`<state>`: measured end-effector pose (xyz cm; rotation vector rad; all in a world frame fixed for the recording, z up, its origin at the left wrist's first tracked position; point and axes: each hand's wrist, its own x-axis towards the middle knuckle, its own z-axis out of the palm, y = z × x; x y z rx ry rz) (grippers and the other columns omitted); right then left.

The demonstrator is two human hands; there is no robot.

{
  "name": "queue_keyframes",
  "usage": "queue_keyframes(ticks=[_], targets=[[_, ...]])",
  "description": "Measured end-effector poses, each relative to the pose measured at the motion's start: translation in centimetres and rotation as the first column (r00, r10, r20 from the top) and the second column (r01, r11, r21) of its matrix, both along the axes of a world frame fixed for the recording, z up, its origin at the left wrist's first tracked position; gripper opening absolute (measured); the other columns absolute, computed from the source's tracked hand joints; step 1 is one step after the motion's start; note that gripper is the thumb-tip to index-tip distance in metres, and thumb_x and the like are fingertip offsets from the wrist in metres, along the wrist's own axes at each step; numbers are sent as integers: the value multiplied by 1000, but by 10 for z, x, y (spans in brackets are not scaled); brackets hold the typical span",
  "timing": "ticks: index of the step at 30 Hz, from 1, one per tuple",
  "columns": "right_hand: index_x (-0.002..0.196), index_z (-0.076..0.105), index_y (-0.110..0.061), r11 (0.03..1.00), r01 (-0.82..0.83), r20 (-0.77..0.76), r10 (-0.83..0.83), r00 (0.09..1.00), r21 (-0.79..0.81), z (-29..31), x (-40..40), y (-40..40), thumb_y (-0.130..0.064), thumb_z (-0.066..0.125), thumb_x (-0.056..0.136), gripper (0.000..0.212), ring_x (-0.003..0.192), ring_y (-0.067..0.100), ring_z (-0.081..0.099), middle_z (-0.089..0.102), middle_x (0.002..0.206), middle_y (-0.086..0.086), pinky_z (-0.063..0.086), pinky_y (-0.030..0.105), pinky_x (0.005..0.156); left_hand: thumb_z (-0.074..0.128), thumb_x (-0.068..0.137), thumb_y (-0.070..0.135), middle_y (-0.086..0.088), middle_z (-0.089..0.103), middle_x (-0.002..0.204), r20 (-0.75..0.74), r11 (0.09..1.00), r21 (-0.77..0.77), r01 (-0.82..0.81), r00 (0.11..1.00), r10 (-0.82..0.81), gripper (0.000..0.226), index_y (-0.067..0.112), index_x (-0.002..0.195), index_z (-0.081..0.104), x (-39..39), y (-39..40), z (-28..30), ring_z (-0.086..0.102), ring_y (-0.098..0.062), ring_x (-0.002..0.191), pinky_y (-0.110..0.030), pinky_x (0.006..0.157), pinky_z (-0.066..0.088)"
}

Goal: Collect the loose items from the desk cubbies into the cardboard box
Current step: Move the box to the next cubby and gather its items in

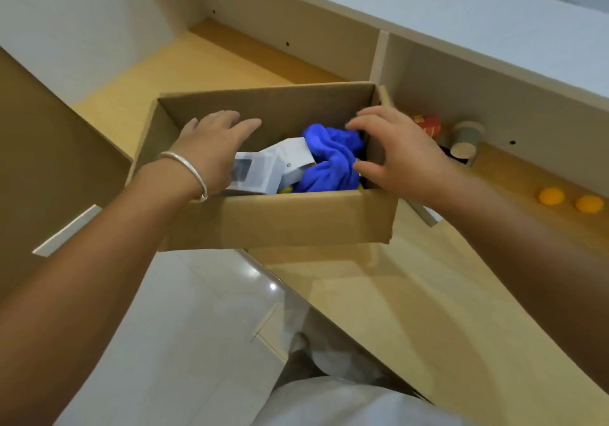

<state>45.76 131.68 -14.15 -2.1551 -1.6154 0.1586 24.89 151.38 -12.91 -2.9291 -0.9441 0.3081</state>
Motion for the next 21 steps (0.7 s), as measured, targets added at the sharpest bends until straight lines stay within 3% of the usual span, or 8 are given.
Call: queue_keyframes(ticks=[4, 8, 13, 17, 21], targets=[[128, 56, -21, 989, 132, 3, -132, 991, 70, -17, 31, -57, -26, 72, 81, 49, 124, 17, 46, 52, 134, 0, 38, 31, 101, 62, 77, -1, -11, 27, 154, 215, 992, -10, 129, 969, -124, 84, 23, 149, 26, 35, -43, 16, 24, -28, 141, -46, 113, 26], [128, 55, -21, 955, 296, -5, -296, 955, -5, -44, 78, -118, -25, 72, 81, 51, 125, 23, 46, 51, 135, 3, 42, 41, 99, 57, 81, 6, -4, 40, 145, 482, 945, -49, 324, 836, -262, 68, 21, 144, 38, 88, -119, 28, 36, -22, 133, -32, 107, 30], [134, 50, -20, 871, 470, -7, -476, 879, -141, -85, 134, -190, -28, 73, 81, 59, 124, 29, 45, 48, 135, 10, 39, 42, 99, 60, 80, 11, -5, 45, 138, 574, 807, -206, 554, 736, -359, 63, 16, 140, 43, 162, -208, 1, 43, -20, 126, -32, 103, 37], [141, 42, -23, 786, 564, 23, -578, 816, -255, -117, 169, -242, -33, 72, 82, 66, 130, 34, 40, 39, 144, 12, 40, 45, 99, 59, 83, 12, -3, 42, 140, 462, 793, -253, 553, 790, -403, 63, 21, 142, 39, 208, -252, -50, 41, -19, 126, -24, 92, 36], [144, 35, -26, 722, 601, 45, -627, 778, -341, -143, 208, -271, -37, 71, 82, 73, 133, 37, 34, 34, 147, 15, 38, 47, 102, 53, 88, 15, -15, 19, 154, -11, 853, -170, 493, 865, -502, 69, 23, 149, 20, 256, -255, -100, 17, -30, 142, -43, 113, 20]])
